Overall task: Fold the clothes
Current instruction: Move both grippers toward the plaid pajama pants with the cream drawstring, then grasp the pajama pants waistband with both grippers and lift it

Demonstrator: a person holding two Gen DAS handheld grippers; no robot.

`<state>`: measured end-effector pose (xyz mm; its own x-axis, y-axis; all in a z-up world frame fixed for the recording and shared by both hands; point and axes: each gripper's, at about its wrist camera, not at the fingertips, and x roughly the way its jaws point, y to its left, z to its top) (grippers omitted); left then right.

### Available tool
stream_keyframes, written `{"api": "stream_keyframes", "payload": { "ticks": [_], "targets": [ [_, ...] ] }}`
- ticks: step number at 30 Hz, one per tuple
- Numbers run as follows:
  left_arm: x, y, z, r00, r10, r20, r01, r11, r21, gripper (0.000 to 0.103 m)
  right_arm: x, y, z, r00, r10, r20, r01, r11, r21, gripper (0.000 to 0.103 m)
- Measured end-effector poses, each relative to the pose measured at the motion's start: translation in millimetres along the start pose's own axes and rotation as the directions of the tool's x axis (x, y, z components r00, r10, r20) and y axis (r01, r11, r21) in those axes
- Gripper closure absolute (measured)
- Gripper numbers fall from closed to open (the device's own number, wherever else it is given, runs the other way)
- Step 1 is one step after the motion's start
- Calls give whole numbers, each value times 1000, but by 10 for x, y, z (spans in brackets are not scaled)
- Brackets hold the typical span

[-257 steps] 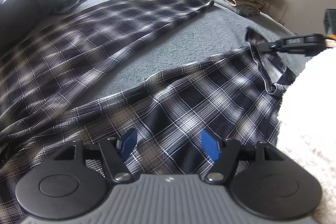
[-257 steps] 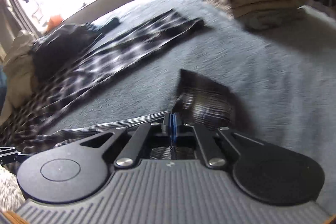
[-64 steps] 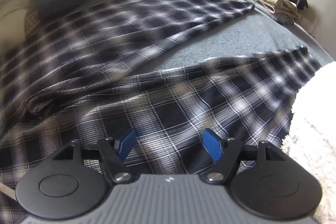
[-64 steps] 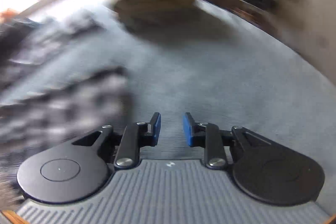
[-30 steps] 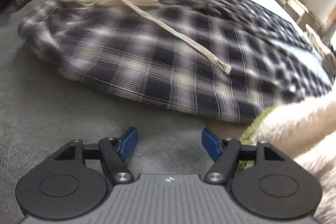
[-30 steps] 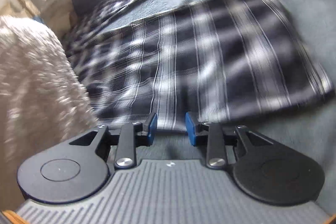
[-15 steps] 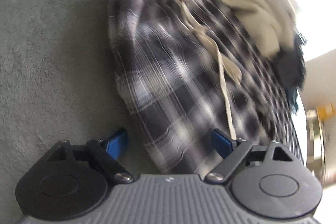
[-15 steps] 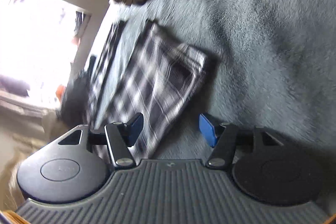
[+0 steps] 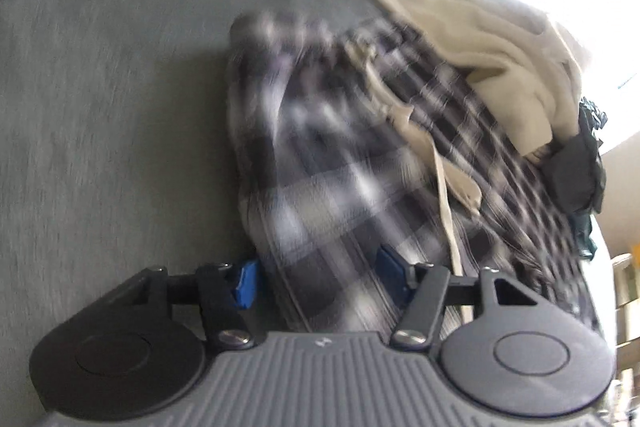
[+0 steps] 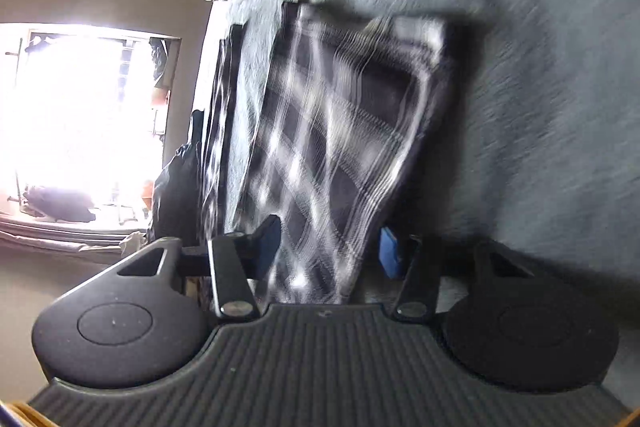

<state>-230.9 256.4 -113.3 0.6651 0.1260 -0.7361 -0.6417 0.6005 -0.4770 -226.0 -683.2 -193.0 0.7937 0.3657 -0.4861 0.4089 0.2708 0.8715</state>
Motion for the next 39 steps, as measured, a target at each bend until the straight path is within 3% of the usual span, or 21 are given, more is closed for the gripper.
{"api": "stream_keyframes", "payload": {
  "ticks": [4,5,7,9,12,17,25,33,39],
  "targets": [
    [43,50,59,1000,-7,29,8,999,-38,47,161,27,-67,999,-15,-35,15,1000,12,82],
    [40,61,76,999,-5,32,6,999,-42,53,189,44,-82,999,-27,-35,27,1000,6,91],
    [34,89,112,1000,-5,30,7,998,-55,65,203,78,-110,999,-41,-25,41,999,-3,99],
    [38,130,158,1000,-19,24,21,996,-86,82,175,108,-120,1000,-30,-4,30,999,-10,100],
    [-51,180,201,999,-21,37,25,994,-110,93,184,190,-92,999,-24,23,24,999,-29,101],
    [-141,31,245,996,0,87,10,993,-114,96,270,413,43,999,16,48,-13,998,-66,102],
    [-212,-322,435,985,-67,160,85,990,-109,96,479,934,337,994,72,77,-60,988,-144,102],
    [-200,-728,651,968,-119,221,125,992,-17,96,841,1590,662,986,135,103,-111,970,-215,102],
    [-36,-1043,795,960,-140,244,137,990,33,96,1122,1975,843,985,136,108,-106,963,-249,102]
  ]
}}
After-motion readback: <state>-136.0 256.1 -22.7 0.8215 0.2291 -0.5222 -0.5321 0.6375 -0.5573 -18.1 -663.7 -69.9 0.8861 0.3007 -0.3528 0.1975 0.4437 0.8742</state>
